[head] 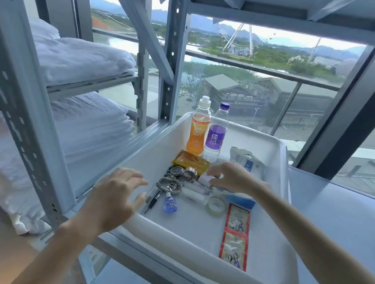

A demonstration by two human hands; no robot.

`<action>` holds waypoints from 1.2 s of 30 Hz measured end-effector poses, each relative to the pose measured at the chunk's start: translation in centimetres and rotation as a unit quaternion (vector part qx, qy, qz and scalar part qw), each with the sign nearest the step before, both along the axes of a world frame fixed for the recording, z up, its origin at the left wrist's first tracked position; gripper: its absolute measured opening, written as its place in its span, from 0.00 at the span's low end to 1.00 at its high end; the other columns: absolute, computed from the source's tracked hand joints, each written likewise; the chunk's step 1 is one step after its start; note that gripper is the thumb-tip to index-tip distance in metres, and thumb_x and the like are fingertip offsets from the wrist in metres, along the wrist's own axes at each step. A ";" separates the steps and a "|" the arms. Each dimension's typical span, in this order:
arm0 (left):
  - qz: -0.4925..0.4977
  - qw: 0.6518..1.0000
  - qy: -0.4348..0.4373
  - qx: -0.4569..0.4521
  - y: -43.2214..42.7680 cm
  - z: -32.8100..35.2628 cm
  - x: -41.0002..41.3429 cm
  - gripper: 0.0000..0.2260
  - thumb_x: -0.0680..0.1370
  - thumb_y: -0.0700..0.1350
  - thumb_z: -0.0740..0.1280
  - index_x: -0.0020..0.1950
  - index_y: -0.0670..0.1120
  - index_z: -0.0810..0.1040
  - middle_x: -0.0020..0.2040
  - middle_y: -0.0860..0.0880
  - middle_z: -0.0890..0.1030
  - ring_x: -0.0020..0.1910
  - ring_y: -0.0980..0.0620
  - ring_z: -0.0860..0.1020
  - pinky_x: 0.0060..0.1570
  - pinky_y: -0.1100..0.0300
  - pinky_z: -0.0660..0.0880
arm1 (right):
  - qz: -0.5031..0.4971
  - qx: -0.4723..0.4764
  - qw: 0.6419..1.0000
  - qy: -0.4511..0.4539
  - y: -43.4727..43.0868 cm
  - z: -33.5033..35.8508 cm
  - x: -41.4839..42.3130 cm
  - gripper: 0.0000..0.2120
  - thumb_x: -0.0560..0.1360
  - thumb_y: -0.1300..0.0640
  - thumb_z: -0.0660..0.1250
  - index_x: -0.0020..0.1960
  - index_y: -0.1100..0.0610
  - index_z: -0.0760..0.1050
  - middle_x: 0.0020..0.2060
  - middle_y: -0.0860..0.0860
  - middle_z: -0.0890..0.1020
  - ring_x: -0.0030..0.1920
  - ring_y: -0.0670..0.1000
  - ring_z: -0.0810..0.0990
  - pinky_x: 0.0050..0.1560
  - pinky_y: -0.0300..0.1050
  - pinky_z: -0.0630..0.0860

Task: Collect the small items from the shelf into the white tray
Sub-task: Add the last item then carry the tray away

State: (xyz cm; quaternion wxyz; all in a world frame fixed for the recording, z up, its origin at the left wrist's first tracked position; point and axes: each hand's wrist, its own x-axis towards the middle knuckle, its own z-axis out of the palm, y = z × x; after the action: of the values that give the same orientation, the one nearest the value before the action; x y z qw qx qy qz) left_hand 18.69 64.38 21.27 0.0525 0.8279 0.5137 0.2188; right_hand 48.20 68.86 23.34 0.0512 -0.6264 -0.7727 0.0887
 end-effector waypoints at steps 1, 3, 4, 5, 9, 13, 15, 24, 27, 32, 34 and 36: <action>0.013 1.000 0.003 0.016 1.3 0.1 -0.1 0.20 0.74 0.55 0.58 0.63 0.51 0.75 0.65 0.54 0.73 0.67 0.53 0.66 0.65 0.55 0.63 | -0.040 0.041 0.998 -0.028 -0.7 0.4 1.6 0.14 0.75 0.54 0.67 0.59 0.54 0.78 0.55 0.53 0.81 0.55 0.54 0.78 0.53 0.48 0.76; 0.065 0.997 0.037 0.026 4.3 0.4 -0.1 0.22 0.75 0.50 0.64 0.69 0.48 0.70 0.70 0.48 0.69 0.69 0.47 0.63 0.66 0.51 0.62 | -0.154 0.088 0.980 -0.093 -1.9 0.5 4.3 0.19 0.74 0.50 0.67 0.63 0.54 0.74 0.61 0.55 0.75 0.62 0.57 0.71 0.55 0.53 0.73; 0.089 0.995 0.051 0.003 5.7 0.4 0.1 0.25 0.75 0.49 0.65 0.71 0.47 0.66 0.72 0.46 0.66 0.70 0.45 0.62 0.66 0.50 0.62 | -0.209 0.077 0.968 -0.118 -2.4 0.4 5.3 0.22 0.74 0.48 0.67 0.65 0.55 0.71 0.64 0.57 0.71 0.65 0.59 0.67 0.58 0.55 0.71; 0.099 0.993 0.053 -0.038 7.0 0.4 0.4 0.28 0.75 0.48 0.65 0.73 0.47 0.62 0.73 0.45 0.63 0.70 0.44 0.63 0.67 0.49 0.63 | -0.254 0.051 0.957 -0.131 -2.9 0.2 6.0 0.26 0.74 0.46 0.66 0.67 0.56 0.67 0.67 0.59 0.66 0.67 0.62 0.63 0.60 0.58 0.69; 0.087 0.983 0.054 -0.154 9.2 0.1 1.6 0.33 0.75 0.49 0.65 0.76 0.47 0.52 0.73 0.43 0.63 0.68 0.42 0.67 0.66 0.49 0.66 | -0.348 -0.003 0.934 -0.086 -4.0 -1.3 7.8 0.35 0.75 0.51 0.66 0.74 0.60 0.52 0.72 0.66 0.54 0.70 0.67 0.60 0.65 0.57 0.68; 0.098 0.983 0.106 -0.112 7.9 0.0 2.5 0.37 0.74 0.51 0.64 0.77 0.46 0.49 0.71 0.42 0.65 0.64 0.39 0.72 0.62 0.50 0.69 | -0.399 0.023 0.914 -0.075 -4.3 -1.2 8.4 0.34 0.77 0.64 0.58 0.76 0.62 0.43 0.70 0.66 0.58 0.65 0.65 0.69 0.60 0.54 0.72; 0.095 0.982 0.119 -0.107 6.7 -0.3 3.0 0.38 0.74 0.52 0.65 0.77 0.45 0.47 0.72 0.42 0.63 0.63 0.38 0.72 0.61 0.50 0.68 | -0.414 0.018 0.908 -0.070 -4.8 -1.0 8.9 0.34 0.77 0.64 0.58 0.76 0.63 0.43 0.69 0.65 0.60 0.63 0.64 0.72 0.58 0.53 0.74; 0.084 0.978 0.139 -0.130 5.6 -0.1 5.1 0.31 0.75 0.52 0.65 0.71 0.41 0.53 0.68 0.40 0.63 0.61 0.38 0.72 0.58 0.49 0.69 | -0.388 0.022 0.917 -0.094 -8.4 -0.5 10.1 0.32 0.76 0.61 0.60 0.75 0.63 0.49 0.64 0.64 0.68 0.60 0.63 0.75 0.54 0.50 0.74; 0.059 0.980 0.143 -0.126 6.7 0.4 6.2 0.33 0.76 0.50 0.64 0.74 0.44 0.49 0.70 0.40 0.60 0.62 0.38 0.72 0.60 0.48 0.70 | -0.388 0.023 0.917 -0.095 -9.8 -0.5 10.0 0.33 0.76 0.60 0.61 0.75 0.62 0.48 0.63 0.63 0.68 0.58 0.62 0.76 0.52 0.49 0.75; 0.055 0.982 0.149 -0.105 7.5 1.1 8.3 0.34 0.76 0.47 0.63 0.76 0.50 0.47 0.71 0.39 0.61 0.62 0.38 0.72 0.57 0.49 0.71 | -0.403 0.031 0.910 -0.096 -12.4 -0.4 10.1 0.33 0.75 0.57 0.63 0.74 0.60 0.52 0.60 0.62 0.71 0.55 0.62 0.77 0.47 0.49 0.75; 0.065 0.982 0.155 -0.090 7.2 1.1 8.7 0.33 0.76 0.47 0.63 0.76 0.50 0.49 0.69 0.38 0.65 0.61 0.39 0.73 0.56 0.50 0.72 | -0.415 0.051 0.907 -0.050 -13.4 -0.2 10.4 0.28 0.74 0.58 0.64 0.71 0.60 0.58 0.55 0.60 0.75 0.48 0.60 0.78 0.43 0.47 0.73; 0.066 0.982 0.156 -0.082 6.8 0.9 8.9 0.33 0.76 0.47 0.63 0.76 0.50 0.49 0.66 0.39 0.70 0.60 0.40 0.74 0.55 0.51 0.72 | -0.440 0.063 0.896 -0.001 -14.5 0.1 10.6 0.22 0.73 0.58 0.65 0.64 0.60 0.64 0.50 0.59 0.77 0.42 0.58 0.75 0.40 0.45 0.71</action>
State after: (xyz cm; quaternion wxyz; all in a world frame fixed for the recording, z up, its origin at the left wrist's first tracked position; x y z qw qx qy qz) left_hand 27.62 71.20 22.16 0.0246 0.8091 0.5852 0.0472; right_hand 58.82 54.35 23.40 0.1230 -0.8980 -0.4224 0.0077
